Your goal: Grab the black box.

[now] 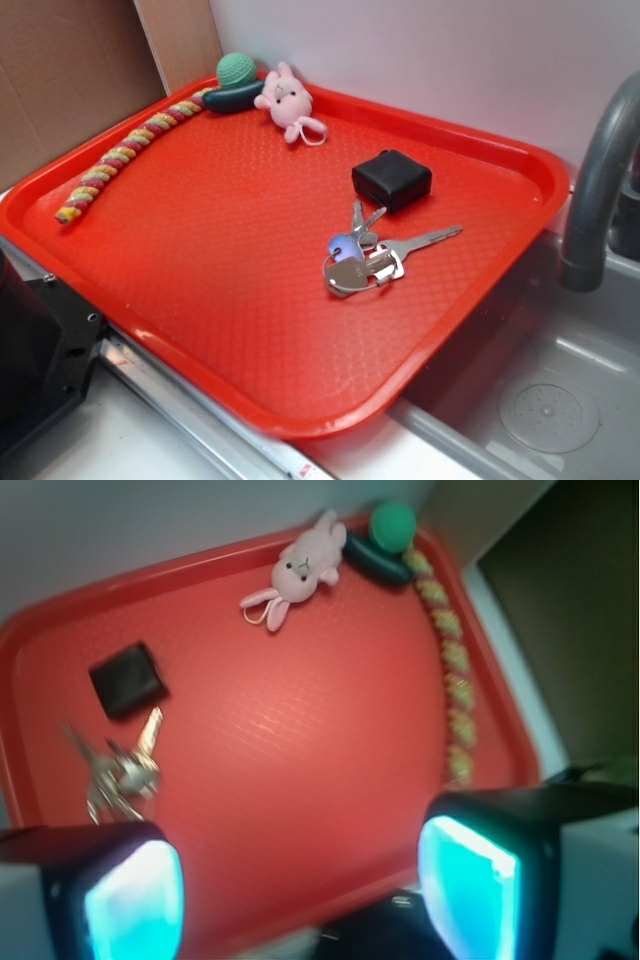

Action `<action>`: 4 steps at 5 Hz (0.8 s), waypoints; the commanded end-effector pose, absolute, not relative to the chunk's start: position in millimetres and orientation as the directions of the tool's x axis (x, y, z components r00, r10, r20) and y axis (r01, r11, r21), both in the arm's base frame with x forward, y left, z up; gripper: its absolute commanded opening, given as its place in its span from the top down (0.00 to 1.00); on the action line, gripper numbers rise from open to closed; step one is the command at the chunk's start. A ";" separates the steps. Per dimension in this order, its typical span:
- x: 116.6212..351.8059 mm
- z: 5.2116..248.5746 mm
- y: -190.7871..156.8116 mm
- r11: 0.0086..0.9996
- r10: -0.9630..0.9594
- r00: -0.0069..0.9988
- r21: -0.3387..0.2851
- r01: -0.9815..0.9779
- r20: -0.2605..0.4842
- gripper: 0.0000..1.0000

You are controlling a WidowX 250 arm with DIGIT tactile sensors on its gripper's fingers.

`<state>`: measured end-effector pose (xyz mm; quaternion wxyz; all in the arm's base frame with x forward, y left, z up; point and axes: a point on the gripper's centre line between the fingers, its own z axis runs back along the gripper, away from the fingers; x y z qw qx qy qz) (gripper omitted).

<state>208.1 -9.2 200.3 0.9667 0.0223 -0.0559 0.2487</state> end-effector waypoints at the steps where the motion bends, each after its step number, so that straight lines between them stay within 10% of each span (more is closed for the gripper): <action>1: 210.5 211.5 -3.8 0.862 0.503 0.851 -0.010 -0.508 0.153 0.00; 2: 210.5 211.5 -3.8 0.862 0.503 0.851 -0.010 -0.508 0.153 0.00; 4: 267.7 118.6 -5.6 0.516 0.856 0.513 0.090 -0.852 -0.058 0.00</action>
